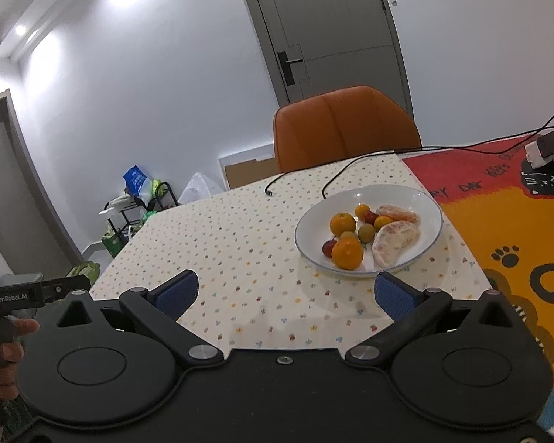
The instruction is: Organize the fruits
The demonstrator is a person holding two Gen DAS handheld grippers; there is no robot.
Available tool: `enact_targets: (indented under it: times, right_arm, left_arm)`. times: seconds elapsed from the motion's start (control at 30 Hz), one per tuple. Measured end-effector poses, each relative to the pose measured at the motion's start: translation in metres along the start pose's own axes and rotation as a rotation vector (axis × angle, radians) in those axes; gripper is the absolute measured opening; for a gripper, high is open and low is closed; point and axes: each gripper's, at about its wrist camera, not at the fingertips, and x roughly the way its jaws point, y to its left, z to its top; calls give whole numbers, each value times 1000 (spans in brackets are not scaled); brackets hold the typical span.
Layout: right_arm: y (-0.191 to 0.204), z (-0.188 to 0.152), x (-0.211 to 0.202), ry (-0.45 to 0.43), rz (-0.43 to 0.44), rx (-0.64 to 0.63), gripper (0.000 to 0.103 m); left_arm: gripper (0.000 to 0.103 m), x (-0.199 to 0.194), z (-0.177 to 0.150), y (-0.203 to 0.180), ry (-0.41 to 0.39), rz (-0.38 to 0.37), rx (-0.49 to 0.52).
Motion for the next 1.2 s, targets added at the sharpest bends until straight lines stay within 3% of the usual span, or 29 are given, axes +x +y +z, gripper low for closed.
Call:
enact_targets:
  times: [1.2]
  right_arm:
    - [5,-11,4,35,17,-23,103]
  left_arm:
    - [103,4,-7,-3,39,3,15]
